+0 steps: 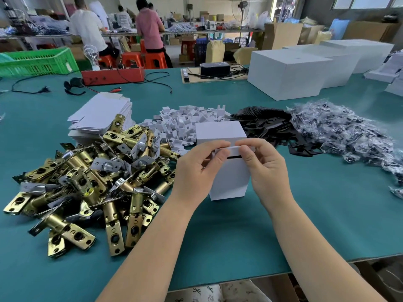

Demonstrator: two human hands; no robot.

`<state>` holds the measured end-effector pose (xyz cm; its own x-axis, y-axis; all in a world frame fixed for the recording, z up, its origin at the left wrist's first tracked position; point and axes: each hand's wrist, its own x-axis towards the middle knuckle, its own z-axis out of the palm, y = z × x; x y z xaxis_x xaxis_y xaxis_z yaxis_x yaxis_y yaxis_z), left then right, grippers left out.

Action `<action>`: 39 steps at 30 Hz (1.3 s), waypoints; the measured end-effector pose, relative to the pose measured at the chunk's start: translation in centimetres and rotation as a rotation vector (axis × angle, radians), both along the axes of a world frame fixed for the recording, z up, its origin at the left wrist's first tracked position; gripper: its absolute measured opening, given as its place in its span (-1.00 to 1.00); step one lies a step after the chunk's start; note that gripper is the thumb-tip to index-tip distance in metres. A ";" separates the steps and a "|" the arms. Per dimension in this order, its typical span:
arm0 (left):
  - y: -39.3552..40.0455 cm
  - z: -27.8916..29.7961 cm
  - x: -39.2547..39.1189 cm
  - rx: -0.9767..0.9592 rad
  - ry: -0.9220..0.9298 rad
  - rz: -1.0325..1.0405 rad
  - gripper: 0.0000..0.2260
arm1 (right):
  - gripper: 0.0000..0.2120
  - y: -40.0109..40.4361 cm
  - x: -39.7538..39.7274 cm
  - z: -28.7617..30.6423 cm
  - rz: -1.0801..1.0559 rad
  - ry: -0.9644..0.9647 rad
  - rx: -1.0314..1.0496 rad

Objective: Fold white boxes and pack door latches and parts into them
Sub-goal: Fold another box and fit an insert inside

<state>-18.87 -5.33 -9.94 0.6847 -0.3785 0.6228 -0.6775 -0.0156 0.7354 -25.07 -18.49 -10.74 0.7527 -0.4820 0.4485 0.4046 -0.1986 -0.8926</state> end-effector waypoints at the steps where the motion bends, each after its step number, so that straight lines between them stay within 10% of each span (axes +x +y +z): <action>1: 0.0 0.0 0.0 -0.004 -0.003 -0.005 -0.90 | -0.86 -0.1 0.0 0.0 0.005 0.001 0.001; 18: 1.4 -0.8 1.0 0.103 -0.324 -0.013 -0.73 | -0.73 -0.5 -0.4 -1.0 -0.009 -0.053 -0.385; 32: 1.1 -1.5 0.6 0.021 -0.497 0.106 -0.75 | -0.82 0.7 -0.3 -1.2 0.039 0.056 -0.313; 39: 1.3 -1.7 0.7 0.014 -0.349 0.045 -0.74 | -0.65 0.9 -0.5 -1.2 0.010 -0.018 -0.365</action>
<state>-18.17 -4.05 -11.63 0.4478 -0.3631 0.8171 -0.8862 -0.0592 0.4594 -25.60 -17.61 -11.90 0.7467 -0.2807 0.6030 0.4233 -0.4987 -0.7564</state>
